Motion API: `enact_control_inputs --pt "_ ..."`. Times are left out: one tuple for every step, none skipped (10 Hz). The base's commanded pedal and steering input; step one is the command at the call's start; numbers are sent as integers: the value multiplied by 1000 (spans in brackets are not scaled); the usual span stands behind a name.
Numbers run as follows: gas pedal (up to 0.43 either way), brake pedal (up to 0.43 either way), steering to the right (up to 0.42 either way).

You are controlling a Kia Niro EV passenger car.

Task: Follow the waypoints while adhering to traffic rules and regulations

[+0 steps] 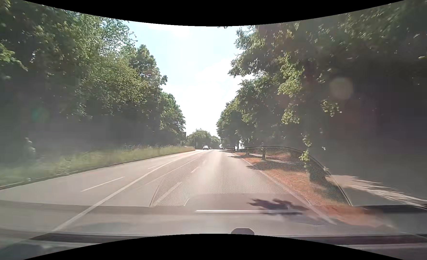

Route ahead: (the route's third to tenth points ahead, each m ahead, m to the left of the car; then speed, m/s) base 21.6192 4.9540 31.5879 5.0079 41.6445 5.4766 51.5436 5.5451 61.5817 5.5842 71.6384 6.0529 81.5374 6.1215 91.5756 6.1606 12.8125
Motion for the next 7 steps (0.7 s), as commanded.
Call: enact_control_inputs --pt "220 0 -5" --pt "260 0 -4" --pt "260 0 -3" --pt "260 0 -3" --pt "260 0 -1" --pt "260 0 -1" --pt "268 0 -1"
